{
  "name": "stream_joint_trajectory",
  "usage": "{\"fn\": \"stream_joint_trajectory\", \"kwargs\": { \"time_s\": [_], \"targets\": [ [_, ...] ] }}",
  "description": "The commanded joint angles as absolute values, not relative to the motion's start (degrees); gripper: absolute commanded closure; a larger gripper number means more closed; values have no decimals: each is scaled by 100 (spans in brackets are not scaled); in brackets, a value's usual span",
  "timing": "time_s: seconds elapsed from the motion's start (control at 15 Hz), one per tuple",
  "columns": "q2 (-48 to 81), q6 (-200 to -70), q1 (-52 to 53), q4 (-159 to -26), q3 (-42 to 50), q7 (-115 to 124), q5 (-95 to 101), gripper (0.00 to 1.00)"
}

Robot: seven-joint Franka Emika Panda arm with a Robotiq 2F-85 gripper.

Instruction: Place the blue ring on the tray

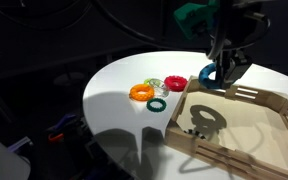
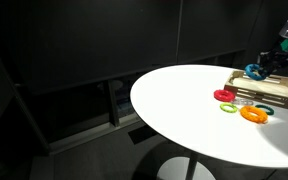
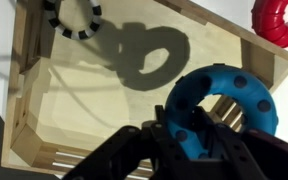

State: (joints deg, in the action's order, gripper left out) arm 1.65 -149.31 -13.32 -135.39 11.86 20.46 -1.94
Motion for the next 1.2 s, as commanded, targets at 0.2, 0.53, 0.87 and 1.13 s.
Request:
{"fn": "stream_joint_trajectory", "kwargs": {
  "time_s": [0.2, 0.53, 0.87, 1.13],
  "targets": [
    [849, -14923, -1280, -13235, 1437, 2439, 60, 89],
    [1017, -14645, -1181, -13218, 1562, 2482, 195, 89],
    [997, -14201, -1102, -13189, 1577, 2518, 257, 42],
    [868, -13956, -1071, -13158, 1561, 2479, 230, 19]
  ]
}}
